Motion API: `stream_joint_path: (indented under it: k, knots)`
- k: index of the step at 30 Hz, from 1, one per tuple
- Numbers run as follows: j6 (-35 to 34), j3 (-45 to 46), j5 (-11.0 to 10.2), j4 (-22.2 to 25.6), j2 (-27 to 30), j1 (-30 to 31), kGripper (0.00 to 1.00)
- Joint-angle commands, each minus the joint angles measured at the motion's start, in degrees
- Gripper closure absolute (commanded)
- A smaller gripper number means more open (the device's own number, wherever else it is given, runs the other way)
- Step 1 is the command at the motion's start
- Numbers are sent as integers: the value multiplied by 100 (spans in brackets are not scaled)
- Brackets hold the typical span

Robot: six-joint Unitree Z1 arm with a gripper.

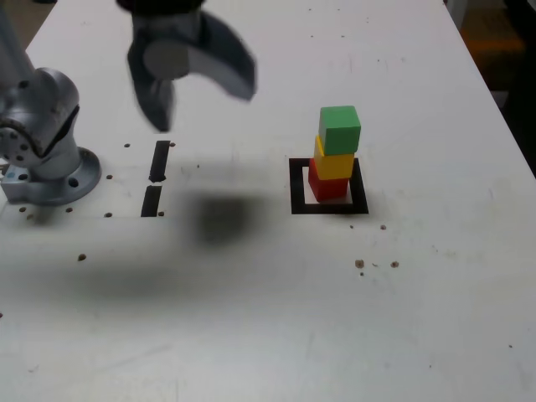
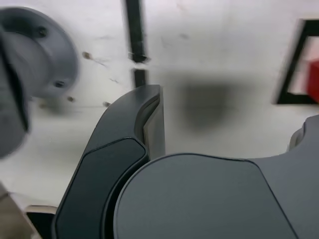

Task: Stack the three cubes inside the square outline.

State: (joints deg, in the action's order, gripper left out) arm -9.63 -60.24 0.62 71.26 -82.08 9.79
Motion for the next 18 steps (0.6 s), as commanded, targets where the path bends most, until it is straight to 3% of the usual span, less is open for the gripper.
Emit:
stream_joint_path:
  k: [1,9,18]
  knots:
    - [52,885,-39,-79,-28,-37,1]
    - [182,1216,-15,-223,-16,-143,0]
    - [233,1429,200,-561,-128,-239,0]
